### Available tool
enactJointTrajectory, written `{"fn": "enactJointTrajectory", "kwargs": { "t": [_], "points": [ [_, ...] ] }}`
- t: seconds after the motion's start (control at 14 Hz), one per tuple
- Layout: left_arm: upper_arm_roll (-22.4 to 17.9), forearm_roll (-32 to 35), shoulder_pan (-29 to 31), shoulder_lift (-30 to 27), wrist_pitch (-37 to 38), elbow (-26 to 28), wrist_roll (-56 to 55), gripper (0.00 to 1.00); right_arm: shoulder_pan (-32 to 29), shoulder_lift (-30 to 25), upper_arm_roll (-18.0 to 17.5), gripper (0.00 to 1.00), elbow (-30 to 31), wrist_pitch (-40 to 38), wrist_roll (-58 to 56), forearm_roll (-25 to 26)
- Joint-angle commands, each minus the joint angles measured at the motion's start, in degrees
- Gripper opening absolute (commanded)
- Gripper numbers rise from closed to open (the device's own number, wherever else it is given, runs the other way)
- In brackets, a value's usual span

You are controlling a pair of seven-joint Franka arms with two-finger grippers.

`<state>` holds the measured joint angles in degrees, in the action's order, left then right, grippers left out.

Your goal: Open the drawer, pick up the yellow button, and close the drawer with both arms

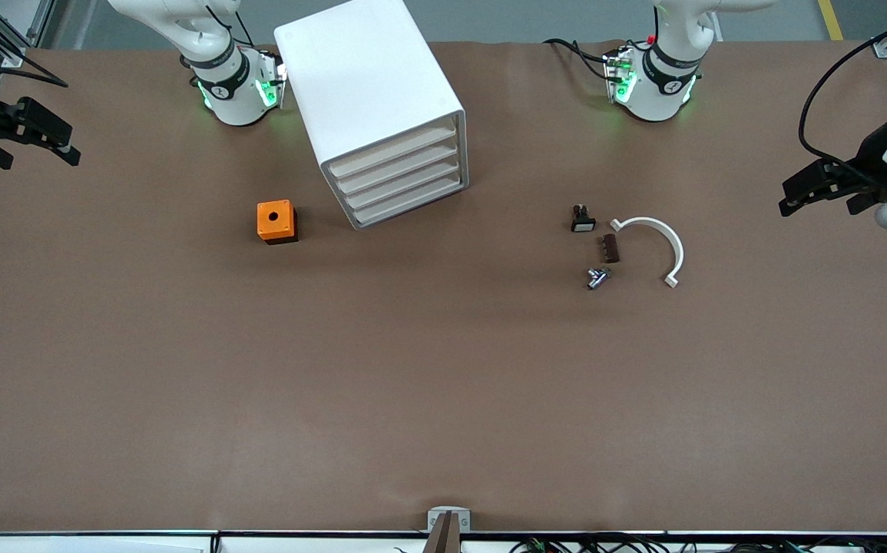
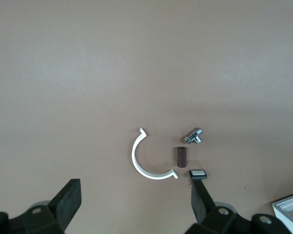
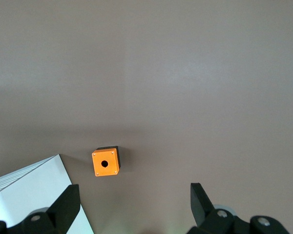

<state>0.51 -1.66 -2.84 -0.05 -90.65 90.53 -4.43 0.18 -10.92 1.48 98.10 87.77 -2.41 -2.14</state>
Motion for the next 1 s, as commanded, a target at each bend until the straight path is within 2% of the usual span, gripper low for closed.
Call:
{"fn": "enactJointTrajectory", "kwargs": {
  "t": [0.0,0.43,0.93],
  "points": [
    [0.4,1.1,0.1,0.4,1.3,-1.3,0.2,0.99,0.3,-0.1,-0.1,1.0,-0.5,-0.7,0.5,0.8],
    [0.3,1.0,0.8,1.8,1.3,-1.1,0.0,0.99,0.3,-0.1,-0.1,1.0,-0.5,-0.8,0.7,1.5],
    [0.2,0.9,0.3,8.9,0.9,-1.8,-0.7,1.0,0.3,-0.1,-0.2,1.0,-0.5,-1.5,3.4,0.8]
  ]
}}
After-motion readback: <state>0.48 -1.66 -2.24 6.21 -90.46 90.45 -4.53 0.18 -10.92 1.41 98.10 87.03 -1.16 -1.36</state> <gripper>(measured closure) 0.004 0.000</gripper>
